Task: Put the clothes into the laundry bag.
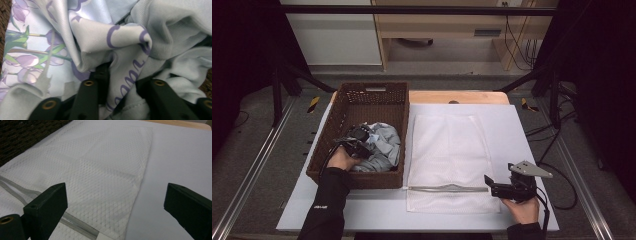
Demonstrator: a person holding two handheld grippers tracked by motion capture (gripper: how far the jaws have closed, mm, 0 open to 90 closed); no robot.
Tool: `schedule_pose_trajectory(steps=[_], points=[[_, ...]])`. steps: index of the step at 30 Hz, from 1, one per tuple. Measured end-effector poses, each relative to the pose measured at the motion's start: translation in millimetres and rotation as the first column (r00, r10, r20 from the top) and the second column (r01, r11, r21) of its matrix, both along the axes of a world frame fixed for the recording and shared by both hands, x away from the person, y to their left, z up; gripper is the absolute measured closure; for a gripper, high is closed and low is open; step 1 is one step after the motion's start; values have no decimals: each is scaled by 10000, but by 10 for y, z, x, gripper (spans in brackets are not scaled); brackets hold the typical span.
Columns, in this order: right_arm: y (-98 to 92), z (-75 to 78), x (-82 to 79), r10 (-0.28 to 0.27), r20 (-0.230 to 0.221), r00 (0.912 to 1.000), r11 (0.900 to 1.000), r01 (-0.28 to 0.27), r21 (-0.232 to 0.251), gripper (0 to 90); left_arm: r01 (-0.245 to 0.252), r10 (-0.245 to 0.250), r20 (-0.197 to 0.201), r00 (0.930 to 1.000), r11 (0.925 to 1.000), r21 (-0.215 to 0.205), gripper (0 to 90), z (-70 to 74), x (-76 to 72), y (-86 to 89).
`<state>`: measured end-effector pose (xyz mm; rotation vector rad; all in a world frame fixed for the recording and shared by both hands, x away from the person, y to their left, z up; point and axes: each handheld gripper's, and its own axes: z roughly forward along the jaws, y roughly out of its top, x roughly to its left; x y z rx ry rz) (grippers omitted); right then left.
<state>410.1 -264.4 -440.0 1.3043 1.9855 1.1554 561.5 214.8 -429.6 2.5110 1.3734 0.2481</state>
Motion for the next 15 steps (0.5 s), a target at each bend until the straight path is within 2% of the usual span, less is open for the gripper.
schedule_pose_trajectory(steps=[5, 6, 7, 8, 9, 10, 11, 12, 14, 15], points=[[-24, 5, -4, -18, 43, 10000, 10000, 18, 56, 58, -56, 60, 180, 9998, 9997, -228, 759, 42, -16, 21], [-29, 5, -4, -21, 54, 10000, 10000, 21, 39, 58, -49, 65, 404, 9992, 9993, -372, 764, 74, -29, 29], [-33, 7, -5, -36, 46, 10000, 10000, 36, 38, 58, -49, 65, 404, 9992, 9993, -372, 766, 74, -29, 29], [-36, 11, -7, -52, 54, 10000, 9999, 52, 90, 59, -50, 107, 922, 9957, 9981, -622, 769, 124, -54, 43], [-39, 13, -8, -43, 56, 10000, 9999, 42, 102, 59, -50, 107, 922, 9957, 9981, -622, 770, 124, -54, 43], [-43, 16, -9, -50, 67, 10000, 9999, 49, 113, 59, -110, 267, 1558, 9874, 9949, -1007, 772, 189, -85, 69], [-43, 16, -9, -50, 67, 10000, 9999, 49, 113, 59, -110, 267, 1558, 9874, 9949, -1007, 773, 189, -85, 69], [-48, 17, -10, -42, 97, 9999, 9999, 41, 105, 60, -160, 507, 2338, 9710, 9889, -1477, 773, 262, -130, 98], [-52, 20, -11, -64, 83, 9999, 9999, 63, 108, 61, -123, 658, 3017, 9511, 9844, -1757, 774, 322, -173, 123], [-52, 20, -11, -64, 83, 9999, 9999, 63, 108, 61, -123, 658, 3017, 9511, 9844, -1757, 774, 322, -173, 123]])
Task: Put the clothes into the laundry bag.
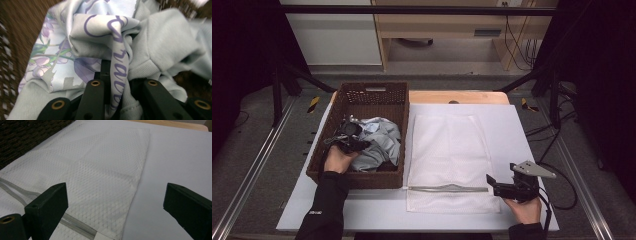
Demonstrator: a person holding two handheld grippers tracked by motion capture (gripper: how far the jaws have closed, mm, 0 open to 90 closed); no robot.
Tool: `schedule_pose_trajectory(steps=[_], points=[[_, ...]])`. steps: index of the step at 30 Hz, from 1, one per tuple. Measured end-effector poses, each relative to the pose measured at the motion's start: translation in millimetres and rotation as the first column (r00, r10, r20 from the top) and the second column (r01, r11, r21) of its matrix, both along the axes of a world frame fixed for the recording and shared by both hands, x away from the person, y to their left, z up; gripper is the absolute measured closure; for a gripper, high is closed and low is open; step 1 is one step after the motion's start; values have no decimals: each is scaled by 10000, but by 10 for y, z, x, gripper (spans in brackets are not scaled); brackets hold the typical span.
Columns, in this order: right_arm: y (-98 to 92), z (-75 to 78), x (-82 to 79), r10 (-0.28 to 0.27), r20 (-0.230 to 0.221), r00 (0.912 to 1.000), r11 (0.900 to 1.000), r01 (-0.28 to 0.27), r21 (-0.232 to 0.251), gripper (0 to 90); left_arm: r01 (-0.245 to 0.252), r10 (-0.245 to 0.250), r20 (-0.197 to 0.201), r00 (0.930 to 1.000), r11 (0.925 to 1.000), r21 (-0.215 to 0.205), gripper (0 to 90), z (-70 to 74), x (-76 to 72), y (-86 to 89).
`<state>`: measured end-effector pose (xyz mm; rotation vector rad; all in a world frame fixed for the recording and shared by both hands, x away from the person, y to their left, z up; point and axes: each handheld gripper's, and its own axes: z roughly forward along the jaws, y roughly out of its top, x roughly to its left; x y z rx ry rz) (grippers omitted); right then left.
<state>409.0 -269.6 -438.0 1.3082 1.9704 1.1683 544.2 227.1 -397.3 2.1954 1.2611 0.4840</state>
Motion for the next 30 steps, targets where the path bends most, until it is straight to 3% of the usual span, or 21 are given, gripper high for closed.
schedule_pose_trajectory(steps=[1, 2, 3, 4, 5, 6, 8, 10, 12, 14, 16, 18, 19, 20, 21, 25, 26, 27, 28, 29, 30], points=[[-4, 1, 2, -3, 1, 10000, 10000, 3, 14, 61, -59, 76, 659, 9978, 9996, -259, 774, 57, -40, 24], [-4, 1, 2, -3, 1, 10000, 10000, 3, 14, 61, -59, 76, 659, 9978, 9996, -259, 775, 57, -40, 24], [-3, 2, 1, -8, -11, 10000, 10000, 8, 16, 61, -117, 212, 1264, 9918, 9971, -758, 775, 122, -81, 71], [-4, 2, 2, -3, -17, 10000, 10000, 3, 18, 61, -117, 212, 1264, 9918, 9971, -758, 776, 122, -81, 71], [-3, 2, 1, -2, -8, 10000, 10000, 2, 19, 62, -189, 415, 1899, 9809, 9926, -1197, 776, 187, -128, 113], [-3, 2, 1, -2, -8, 10000, 10000, 2, 19, 62, -189, 415, 1899, 9809, 9926, -1197, 777, 187, -128, 113], [0, 0, 2, 8, -14, 10000, 10000, -8, 19, 63, -405, 794, 2777, 9574, 9888, -1433, 777, 292, -204, 135], [1, 0, 1, 6, -11, 10000, 10000, -6, 12, 63, -437, 882, 2962, 9510, 9872, -1537, 777, 314, -223, 142], [4, -1, 2, 26, -9, 10000, 10000, -26, 20, 64, -503, 1186, 3633, 9241, 9801, -1921, 777, 416, -306, 162], [7, -2, 3, 41, 2, 10000, 10000, -41, 5, 64, -477, 1221, 3777, 9179, 9786, -2004, 777, 443, -325, 165], [7, -2, 3, 40, 6, 10000, 10000, -40, 1, 65, -400, 1363, 4484, 8834, 9752, -2176, 777, 564, -420, 155], [7, -2, 3, 44, 5, 10000, 10000, -44, 11, 65, -368, 1391, 4618, 8760, 9740, -2237, 777, 593, -441, 155], [9, -2, 2, 50, 6, 10000, 10000, -50, -4, 65, -333, 1509, 5036, 8507, 9715, -2348, 776, 669, -505, 142], [10, -2, 1, 52, -6, 10000, 10000, -52, 3, 65, -281, 1555, 5182, 8410, 9691, -2452, 776, 718, -540, 139], [12, -2, 0, 50, -14, 10000, 10000, -50, 21, 65, -281, 1555, 5182, 8410, 9691, -2452, 776, 718, -540, 139], [12, 0, -3, 56, 34, 10000, 10000, -56, 6, 66, -71, 1682, 5632, 8090, 9609, -2767, 775, 908, -680, 124], [10, 0, -3, 55, 54, 10000, 10000, -55, -11, 66, -71, 1682, 5632, 8090, 9609, -2767, 775, 908, -680, 124], [10, 2, -6, 51, 52, 10000, 10000, -51, 3, 66, 23, 1704, 5755, 7999, 9580, -2869, 774, 966, -729, 121], [10, 2, -6, 51, 52, 10000, 10000, -51, 3, 66, 23, 1704, 5755, 7999, 9580, -2869, 775, 966, -729, 121], [10, 5, -7, 43, 84, 10000, 10000, -43, 17, 66, 80, 1752, 5906, 7877, 9557, -2941, 774, 1030, -790, 115], [10, 5, -7, 43, 84, 10000, 10000, -43, 17, 66, 80, 1752, 5906, 7877, 9557, -2941, 775, 1030, -790, 115]])
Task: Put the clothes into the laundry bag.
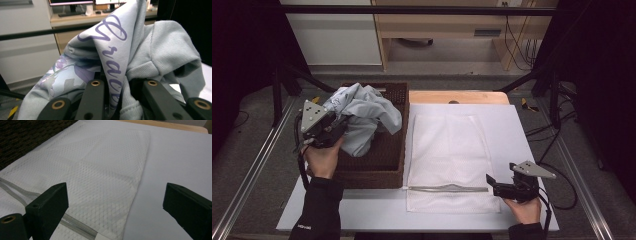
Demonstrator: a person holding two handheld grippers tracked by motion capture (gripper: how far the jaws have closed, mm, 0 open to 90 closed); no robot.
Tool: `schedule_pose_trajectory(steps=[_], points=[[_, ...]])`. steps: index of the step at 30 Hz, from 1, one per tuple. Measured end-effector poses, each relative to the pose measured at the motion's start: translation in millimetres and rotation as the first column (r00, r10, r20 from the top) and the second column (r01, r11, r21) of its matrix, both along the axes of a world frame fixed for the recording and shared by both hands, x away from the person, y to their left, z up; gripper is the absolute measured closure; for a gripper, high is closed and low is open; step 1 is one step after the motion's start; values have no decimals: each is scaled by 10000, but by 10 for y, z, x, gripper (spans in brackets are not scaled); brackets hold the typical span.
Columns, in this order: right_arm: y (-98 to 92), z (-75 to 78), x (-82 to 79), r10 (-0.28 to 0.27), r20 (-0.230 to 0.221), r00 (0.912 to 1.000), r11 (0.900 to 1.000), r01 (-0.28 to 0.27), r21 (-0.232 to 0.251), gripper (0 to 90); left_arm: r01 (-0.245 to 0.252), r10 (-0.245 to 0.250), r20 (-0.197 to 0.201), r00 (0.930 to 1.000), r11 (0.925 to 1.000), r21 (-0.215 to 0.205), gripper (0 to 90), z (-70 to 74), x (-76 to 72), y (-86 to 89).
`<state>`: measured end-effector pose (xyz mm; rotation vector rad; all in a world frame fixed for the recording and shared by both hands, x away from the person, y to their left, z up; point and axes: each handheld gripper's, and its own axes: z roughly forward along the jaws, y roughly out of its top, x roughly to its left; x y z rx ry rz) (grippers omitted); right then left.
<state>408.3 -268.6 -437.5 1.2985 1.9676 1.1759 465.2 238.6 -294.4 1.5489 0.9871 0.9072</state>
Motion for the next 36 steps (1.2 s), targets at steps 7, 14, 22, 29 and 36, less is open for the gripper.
schedule_pose_trajectory(steps=[7, 14, 22, 29, 36], points=[[6, -6, 3, -2, 34, 10000, 10000, 2, -49, 69, 413, -361, 863, 9956, 9974, -586, 775, 300, -253, -49], [-5, 3, -5, -22, 72, 10000, 10000, 23, -36, 69, 739, -598, 1559, 9860, 9935, -862, 775, 498, -445, -113], [-12, 6, -6, -48, 103, 9999, 10000, 49, -24, 69, 1158, -868, 2258, 9703, 9862, -1184, 775, 646, -586, -251], [-32, 22, -21, -106, 168, 9998, 9999, 106, 16, 69, 1849, -1467, 2475, 9577, 9729, -1389, 775, 715, -637, -478], [-49, 35, -33, -105, 230, 9997, 9999, 104, 29, 74, 2568, -2191, 2462, 9441, 9573, -1329, 774, 732, -632, -786]])
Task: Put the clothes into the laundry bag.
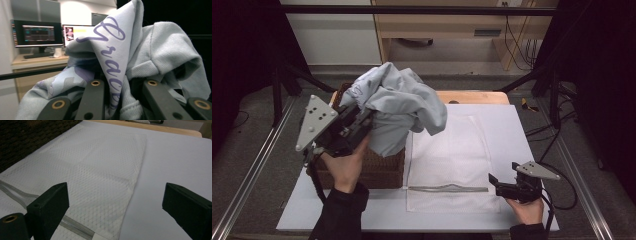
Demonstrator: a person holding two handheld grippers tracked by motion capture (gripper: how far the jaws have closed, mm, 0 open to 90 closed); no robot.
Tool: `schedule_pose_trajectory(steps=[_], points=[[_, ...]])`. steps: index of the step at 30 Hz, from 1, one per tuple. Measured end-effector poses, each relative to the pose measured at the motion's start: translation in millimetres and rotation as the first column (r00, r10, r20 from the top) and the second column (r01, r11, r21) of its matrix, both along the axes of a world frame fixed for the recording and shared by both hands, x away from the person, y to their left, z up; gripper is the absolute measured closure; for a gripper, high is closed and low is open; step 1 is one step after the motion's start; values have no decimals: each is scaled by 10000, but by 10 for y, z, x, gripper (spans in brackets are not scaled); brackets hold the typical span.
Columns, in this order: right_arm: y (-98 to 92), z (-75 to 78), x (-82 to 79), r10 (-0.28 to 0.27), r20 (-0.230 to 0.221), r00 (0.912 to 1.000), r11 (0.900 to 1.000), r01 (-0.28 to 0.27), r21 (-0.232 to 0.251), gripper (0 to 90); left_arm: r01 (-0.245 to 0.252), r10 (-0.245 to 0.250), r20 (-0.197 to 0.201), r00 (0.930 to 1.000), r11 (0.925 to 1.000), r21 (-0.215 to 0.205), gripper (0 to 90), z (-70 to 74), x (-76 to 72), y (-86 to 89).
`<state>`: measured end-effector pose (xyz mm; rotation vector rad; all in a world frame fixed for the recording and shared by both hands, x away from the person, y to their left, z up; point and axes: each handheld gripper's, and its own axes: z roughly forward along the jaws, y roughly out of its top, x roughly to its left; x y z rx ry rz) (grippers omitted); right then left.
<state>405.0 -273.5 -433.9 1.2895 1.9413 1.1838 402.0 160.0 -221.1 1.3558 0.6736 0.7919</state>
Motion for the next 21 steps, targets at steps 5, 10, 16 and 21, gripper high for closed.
schedule_pose_trajectory(steps=[5, 10, 16, 21], points=[[-17, -5, -4, -88, 24, 10000, 10000, 88, 9, 75, 485, -481, -115, 9988, 9981, 375, 773, -46, 43, -312], [-39, -10, -6, -210, 59, 9998, 9998, 211, -42, 75, 976, -941, -447, 9946, 9919, 818, 772, -162, 109, -612], [-77, -17, -5, -276, 34, 9996, 9996, 277, -82, 80, 1545, -1412, -1028, 9846, 9787, 1349, 772, -361, 195, -969], [-157, -36, -2, -557, -32, 9984, 9984, 557, -108, 85, 2136, -1851, -1665, 9685, 9614, 1736, 769, -661, 285, -1268]])
